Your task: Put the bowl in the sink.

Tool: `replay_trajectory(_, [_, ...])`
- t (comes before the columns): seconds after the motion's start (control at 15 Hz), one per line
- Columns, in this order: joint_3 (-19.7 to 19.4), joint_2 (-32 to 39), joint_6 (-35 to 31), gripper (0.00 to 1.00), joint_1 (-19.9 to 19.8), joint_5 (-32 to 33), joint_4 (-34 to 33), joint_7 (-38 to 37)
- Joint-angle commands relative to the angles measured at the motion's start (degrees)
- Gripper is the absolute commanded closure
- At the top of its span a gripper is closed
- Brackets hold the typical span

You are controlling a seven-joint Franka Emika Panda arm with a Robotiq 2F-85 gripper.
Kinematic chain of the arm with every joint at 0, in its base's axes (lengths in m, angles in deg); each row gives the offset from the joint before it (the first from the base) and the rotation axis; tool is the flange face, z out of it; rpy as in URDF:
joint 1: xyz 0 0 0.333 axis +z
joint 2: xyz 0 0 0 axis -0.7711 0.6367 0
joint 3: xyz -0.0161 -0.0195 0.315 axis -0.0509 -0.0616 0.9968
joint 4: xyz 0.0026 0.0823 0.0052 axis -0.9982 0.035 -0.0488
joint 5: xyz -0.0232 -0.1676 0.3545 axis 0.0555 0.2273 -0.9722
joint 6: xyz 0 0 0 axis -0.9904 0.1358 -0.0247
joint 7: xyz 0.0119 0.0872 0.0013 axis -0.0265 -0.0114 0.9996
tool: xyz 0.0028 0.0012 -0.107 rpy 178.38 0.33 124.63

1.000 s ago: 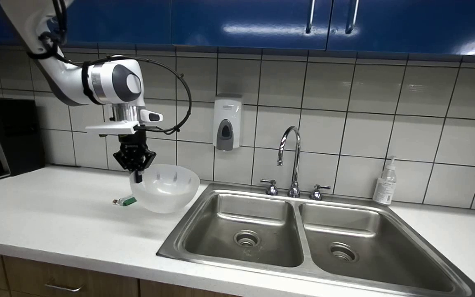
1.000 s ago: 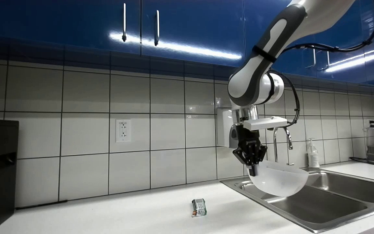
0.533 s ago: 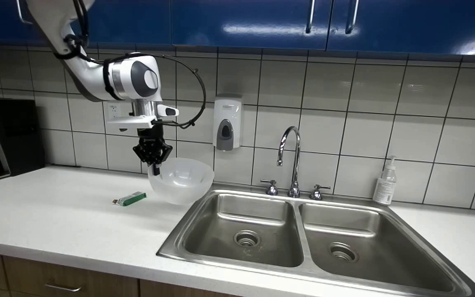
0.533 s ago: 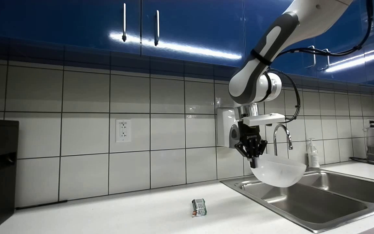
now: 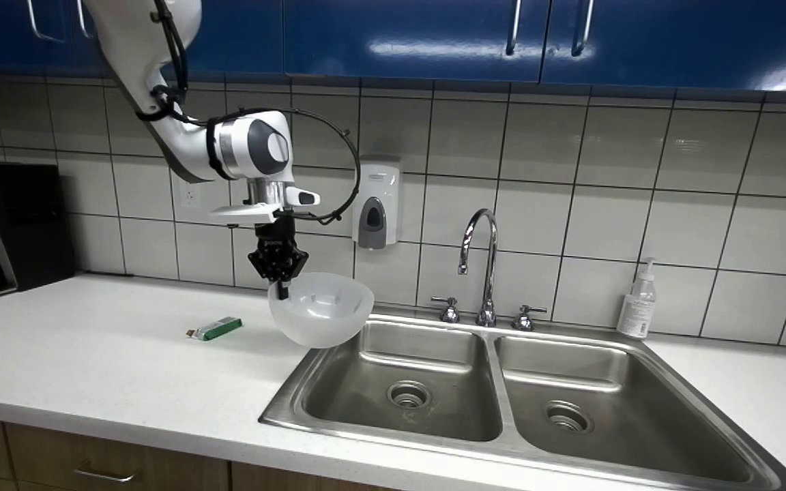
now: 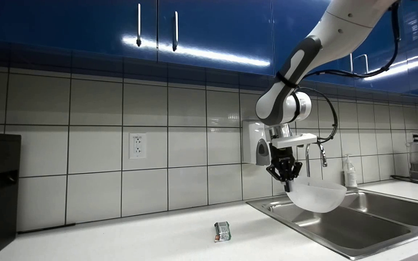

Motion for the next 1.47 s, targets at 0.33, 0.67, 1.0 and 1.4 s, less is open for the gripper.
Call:
replay_trajectory(0.33, [-3.6, 14.7, 7.5, 0.98, -4.0, -0.7, -19.3, 0.3])
replay_trajectory(0.67, [-4.9, 20.7, 11.6, 0.98, -6.9, -1.4, -27.6, 0.3])
replay_trajectory(1.0, [-5.2, 25.6, 14.7, 0.98, -9.6, -2.8, -33.3, 0.7])
replay_trajectory(1.4, [-4.9, 30.6, 14.5, 0.98, -11.5, -5.0, -36.4, 1.4])
